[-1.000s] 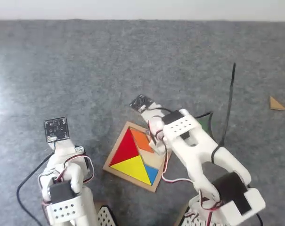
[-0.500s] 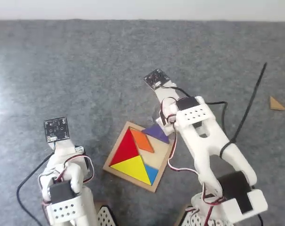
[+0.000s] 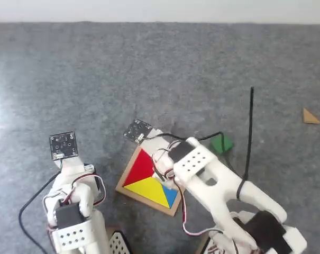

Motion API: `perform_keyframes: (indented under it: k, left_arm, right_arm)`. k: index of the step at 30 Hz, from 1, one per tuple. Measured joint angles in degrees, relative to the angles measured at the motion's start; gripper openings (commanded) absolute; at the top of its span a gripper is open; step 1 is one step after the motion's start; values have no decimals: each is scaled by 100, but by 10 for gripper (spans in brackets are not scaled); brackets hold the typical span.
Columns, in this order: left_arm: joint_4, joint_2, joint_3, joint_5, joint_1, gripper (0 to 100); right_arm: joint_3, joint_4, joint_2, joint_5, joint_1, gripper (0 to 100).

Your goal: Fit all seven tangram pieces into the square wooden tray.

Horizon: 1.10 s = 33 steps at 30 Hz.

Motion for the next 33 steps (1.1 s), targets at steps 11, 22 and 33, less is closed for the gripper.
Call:
perform_keyframes:
  k: [11,22,33]
  left_arm:
    - [0,0,0,0,0,13]
    - [0,0,0,0,0,13]
    - [0,0,0,0,0,13]
  right_arm:
    - [-88,-510,818,0,255,384]
    - [-448,-571,1116,0,738,384]
    - [-519,-589,1125,0,993,384]
